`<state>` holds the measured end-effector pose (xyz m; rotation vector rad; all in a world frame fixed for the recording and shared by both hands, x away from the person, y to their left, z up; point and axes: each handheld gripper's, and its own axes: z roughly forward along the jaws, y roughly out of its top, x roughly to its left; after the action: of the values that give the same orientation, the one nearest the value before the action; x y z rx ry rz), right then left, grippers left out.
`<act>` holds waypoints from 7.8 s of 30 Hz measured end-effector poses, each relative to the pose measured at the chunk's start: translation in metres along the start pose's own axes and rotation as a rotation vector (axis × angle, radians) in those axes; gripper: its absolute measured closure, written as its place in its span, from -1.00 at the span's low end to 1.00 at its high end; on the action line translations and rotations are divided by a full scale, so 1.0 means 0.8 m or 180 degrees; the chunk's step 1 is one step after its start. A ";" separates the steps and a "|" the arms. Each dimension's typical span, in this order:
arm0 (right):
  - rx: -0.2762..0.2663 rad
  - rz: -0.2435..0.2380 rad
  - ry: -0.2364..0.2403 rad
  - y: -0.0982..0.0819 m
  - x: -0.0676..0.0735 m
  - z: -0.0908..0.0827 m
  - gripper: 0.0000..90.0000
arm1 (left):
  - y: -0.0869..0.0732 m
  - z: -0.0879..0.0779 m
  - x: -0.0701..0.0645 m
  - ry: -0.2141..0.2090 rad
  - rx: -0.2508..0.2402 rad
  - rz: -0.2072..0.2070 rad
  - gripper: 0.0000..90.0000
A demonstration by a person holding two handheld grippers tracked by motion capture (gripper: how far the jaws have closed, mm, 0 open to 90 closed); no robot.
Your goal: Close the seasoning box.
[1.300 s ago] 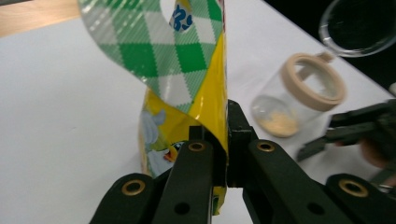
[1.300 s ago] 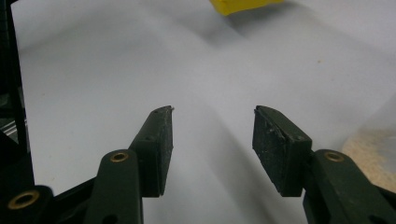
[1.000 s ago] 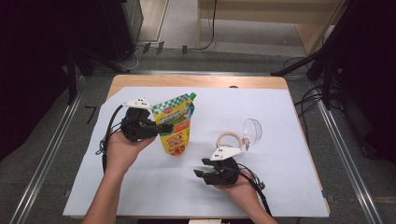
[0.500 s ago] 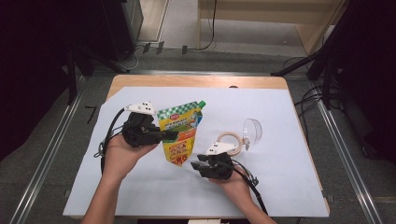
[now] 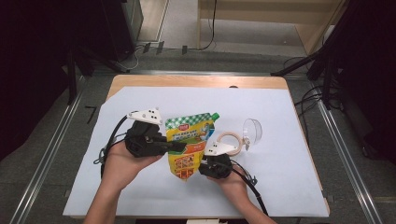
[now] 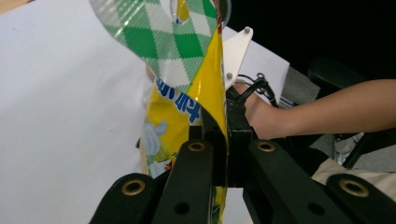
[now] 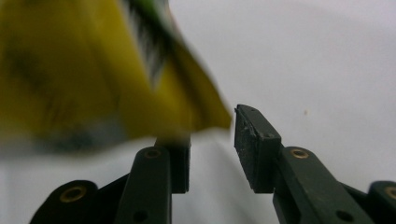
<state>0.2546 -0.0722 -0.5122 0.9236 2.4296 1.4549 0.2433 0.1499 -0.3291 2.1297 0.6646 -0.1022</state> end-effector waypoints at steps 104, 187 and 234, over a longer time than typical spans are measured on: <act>-0.0323 -0.0319 0.0622 0.048 0.074 -0.039 0.42 | 0.059 0.092 0.023 0.0271 0.0234 -0.0423 0.38; -0.0123 -0.0256 0.0867 0.083 0.057 -0.024 0.58 | 0.106 0.099 0.055 0.0144 0.0632 -0.0737 0.87; -0.0221 -0.0249 0.0900 0.090 0.054 -0.024 0.61 | 0.117 0.098 0.056 0.0249 0.0707 -0.0677 0.92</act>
<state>0.2424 -0.0370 -0.4345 0.6376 2.5530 1.7320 0.3405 0.0641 -0.3220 2.2771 0.9638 -0.2186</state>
